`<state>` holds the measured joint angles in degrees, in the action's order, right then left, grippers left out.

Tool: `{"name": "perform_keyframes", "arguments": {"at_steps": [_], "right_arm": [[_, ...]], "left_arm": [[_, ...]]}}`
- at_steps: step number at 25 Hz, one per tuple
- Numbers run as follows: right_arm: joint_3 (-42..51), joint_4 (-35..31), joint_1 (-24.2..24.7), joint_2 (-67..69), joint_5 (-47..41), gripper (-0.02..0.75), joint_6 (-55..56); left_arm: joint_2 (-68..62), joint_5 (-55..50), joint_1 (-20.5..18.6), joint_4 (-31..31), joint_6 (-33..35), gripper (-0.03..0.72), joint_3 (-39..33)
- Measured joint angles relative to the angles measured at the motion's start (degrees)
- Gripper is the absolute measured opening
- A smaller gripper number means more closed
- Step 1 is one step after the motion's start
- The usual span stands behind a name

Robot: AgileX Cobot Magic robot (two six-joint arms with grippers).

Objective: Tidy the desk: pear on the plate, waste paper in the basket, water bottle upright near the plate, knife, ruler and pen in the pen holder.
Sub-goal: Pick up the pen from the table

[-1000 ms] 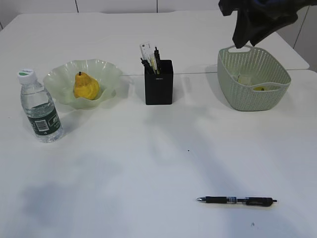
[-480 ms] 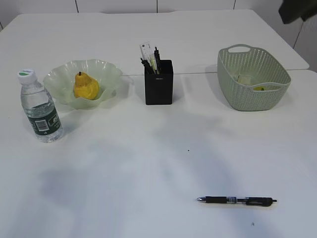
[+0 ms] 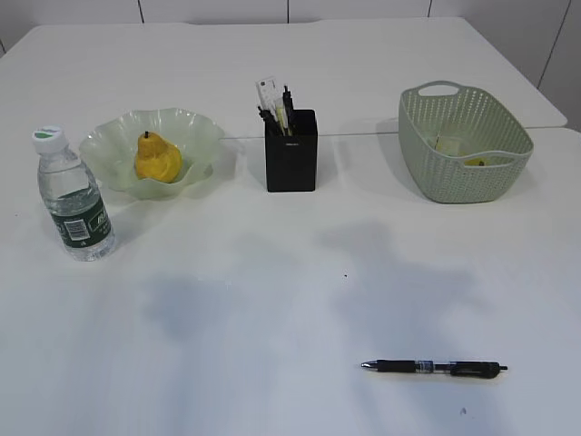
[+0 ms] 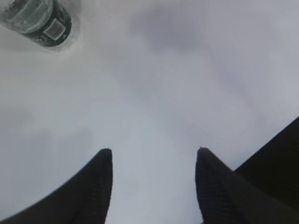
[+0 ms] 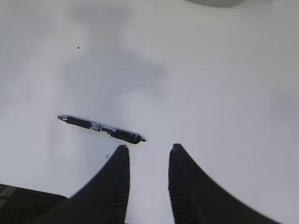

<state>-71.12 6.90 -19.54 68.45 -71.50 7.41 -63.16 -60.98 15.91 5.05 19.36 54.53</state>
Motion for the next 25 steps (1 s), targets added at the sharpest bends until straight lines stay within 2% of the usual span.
{"name": "perform_keyframes", "arguments": {"at_steps": [10,17,25], "right_arm": [[11.26,-1.55,0.0,-8.49,0.23,0.246,1.83],[19.52,-3.04,0.0,-19.12,0.03,0.246,4.83],[22.66,-3.35,0.0,-31.55,-0.32,0.246,9.28]], "left_arm": [[-8.46,-0.89,7.81,-1.92,2.22,0.403,5.58],[-12.17,-0.78,10.79,-1.92,5.25,0.403,7.23],[-15.74,0.92,14.47,-1.92,8.04,0.403,7.24]]}}
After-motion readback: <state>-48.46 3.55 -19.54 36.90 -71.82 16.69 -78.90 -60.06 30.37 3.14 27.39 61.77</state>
